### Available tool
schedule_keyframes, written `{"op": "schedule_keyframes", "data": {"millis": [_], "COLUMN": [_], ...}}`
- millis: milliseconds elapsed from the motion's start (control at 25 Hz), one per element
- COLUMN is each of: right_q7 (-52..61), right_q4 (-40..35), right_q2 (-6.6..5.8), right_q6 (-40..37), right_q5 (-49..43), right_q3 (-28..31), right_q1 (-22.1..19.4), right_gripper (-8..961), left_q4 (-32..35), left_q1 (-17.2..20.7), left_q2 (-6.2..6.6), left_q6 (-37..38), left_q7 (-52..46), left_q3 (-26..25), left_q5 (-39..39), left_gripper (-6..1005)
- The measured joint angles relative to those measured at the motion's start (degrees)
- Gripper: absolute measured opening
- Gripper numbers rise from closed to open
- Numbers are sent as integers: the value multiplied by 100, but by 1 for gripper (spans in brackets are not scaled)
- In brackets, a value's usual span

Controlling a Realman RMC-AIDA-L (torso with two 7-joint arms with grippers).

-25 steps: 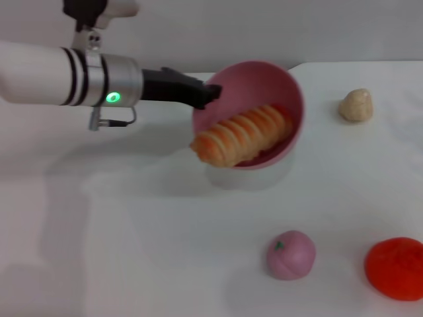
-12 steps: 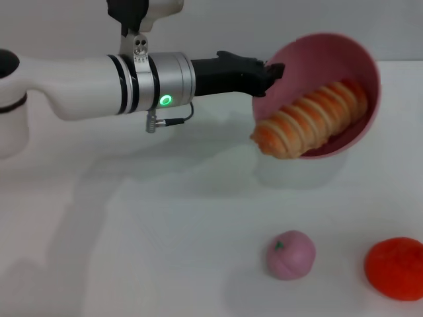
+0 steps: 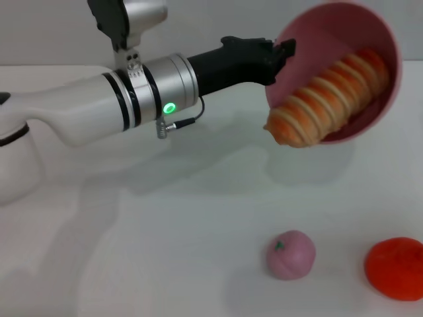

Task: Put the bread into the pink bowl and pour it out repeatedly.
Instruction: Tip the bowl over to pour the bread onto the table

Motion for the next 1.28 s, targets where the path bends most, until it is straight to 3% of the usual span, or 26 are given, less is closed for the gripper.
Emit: {"op": "schedule_keyframes", "data": {"millis": [160, 440, 840, 1280], "right_q7": [0, 0, 0, 0], "right_q4": [-5, -2, -6, -18], "right_q2": [0, 0, 9, 18], "right_q6": [-44, -72, -78, -121], "right_q5": [-2, -12, -17, -17], "right_q3": [-12, -54, -115, -208], "right_q1": [7, 3, -33, -36], "right_gripper": [504, 504, 502, 502], "left_q4": [-2, -2, 57, 690], "left_q1": [-38, -305, -374, -452], "left_q2": [-12, 22, -7, -11], "left_q6": [228, 1508, 1981, 3622], "left_q7": [353, 622, 1044, 2226], "left_q3": [335, 973, 1081, 1984], "left_q5": [-225, -170, -72, -45], "left_gripper": [34, 34, 34, 35]}}
